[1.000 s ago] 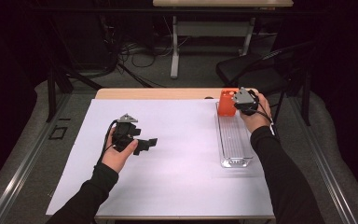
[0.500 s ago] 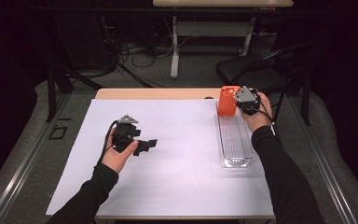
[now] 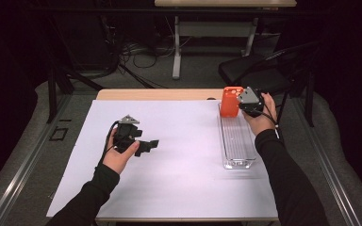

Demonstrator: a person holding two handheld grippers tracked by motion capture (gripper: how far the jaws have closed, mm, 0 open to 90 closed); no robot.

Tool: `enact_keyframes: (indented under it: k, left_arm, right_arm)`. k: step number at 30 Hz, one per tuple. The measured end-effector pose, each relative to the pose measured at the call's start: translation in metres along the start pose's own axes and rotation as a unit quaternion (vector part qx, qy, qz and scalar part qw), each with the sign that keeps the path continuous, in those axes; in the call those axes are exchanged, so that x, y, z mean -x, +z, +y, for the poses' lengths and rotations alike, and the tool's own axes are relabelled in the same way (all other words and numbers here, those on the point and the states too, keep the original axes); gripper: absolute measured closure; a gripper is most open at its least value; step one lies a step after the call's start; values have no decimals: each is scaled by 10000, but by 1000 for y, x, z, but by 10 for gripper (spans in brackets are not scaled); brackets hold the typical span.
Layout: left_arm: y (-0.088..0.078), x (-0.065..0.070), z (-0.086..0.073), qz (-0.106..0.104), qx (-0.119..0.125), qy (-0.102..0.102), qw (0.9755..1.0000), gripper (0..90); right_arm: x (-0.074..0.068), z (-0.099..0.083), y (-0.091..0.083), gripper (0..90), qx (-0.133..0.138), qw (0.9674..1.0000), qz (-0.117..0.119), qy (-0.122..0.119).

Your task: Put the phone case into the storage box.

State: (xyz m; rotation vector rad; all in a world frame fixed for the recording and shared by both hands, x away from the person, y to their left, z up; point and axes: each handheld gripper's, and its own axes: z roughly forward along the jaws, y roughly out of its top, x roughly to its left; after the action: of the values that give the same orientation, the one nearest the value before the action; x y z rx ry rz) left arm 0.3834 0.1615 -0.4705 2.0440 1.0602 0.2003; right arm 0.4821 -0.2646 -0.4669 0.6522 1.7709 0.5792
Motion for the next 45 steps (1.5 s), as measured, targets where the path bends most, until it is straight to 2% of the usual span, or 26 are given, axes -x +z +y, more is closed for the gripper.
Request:
enact_keyframes:
  k: [3, 6, 8, 10, 12, 16, 18, 20, 22, 27, 31, 33, 40, 44, 45]
  left_arm:
    - [0, 0, 0, -1, -12, 15, 10000, 159]
    - [-1, 0, 1, 25, -74, 180, 9998, 160]
    - [-1, 0, 1, -1, -17, 147, 9999, 160]
    - [-2, 0, 2, 18, 38, 190, 9998, 160]
    - [-3, -1, 2, -12, 77, 153, 9999, 160]
    - [-3, -2, 4, -9, 110, 164, 9998, 159]
    - [-3, -1, 5, -65, 151, 149, 9998, 159]
    - [-4, 0, 6, -87, 186, 227, 9995, 158]
    - [-4, 1, 6, -80, 203, 248, 9995, 153]
    - [-5, 1, 6, -70, 218, 314, 9992, 152]
    - [-7, 1, 5, -121, 225, 419, 9988, 152]
    - [-7, 2, 5, -138, 235, 445, 9986, 152]
    - [-9, 6, 2, -246, 247, 593, 9976, 152]
    - [-10, 9, -1, -276, 304, 644, 9971, 153]
    - [-10, 9, -2, -277, 327, 655, 9969, 152]
  right_arm:
    - [2, 4, -12, 481, 39, 9998, -67, 193]
    - [4, 8, -24, 407, 11, 9992, -39, 406]
    - [6, 11, -32, 339, -84, 9974, 55, 709]
    - [6, 13, -39, 261, -54, 9955, 141, 931]
    - [6, 14, -45, 221, -116, 9941, 232, 1052]
    - [3, 19, -57, 146, -77, 9904, 559, 1261]
    - [1, 22, -62, 129, -43, 9870, 749, 1420]
    - [-2, 25, -68, 69, 24, 9834, 886, 1583]
    - [-6, 28, -74, 0, 65, 9803, 1099, 1642]
    - [-16, 35, -88, 0, 100, 9741, 1461, 1724]
    - [-24, 38, -99, 0, 142, 9649, 1765, 1938]
    - [-29, 39, -104, 0, 147, 9616, 1902, 1972]
    - [-47, 36, -120, 0, 210, 9550, 2160, 2021]
    - [-58, 31, -127, 0, 210, 9491, 2310, 2130]
    - [-61, 30, -128, 0, 214, 9468, 2345, 2194]
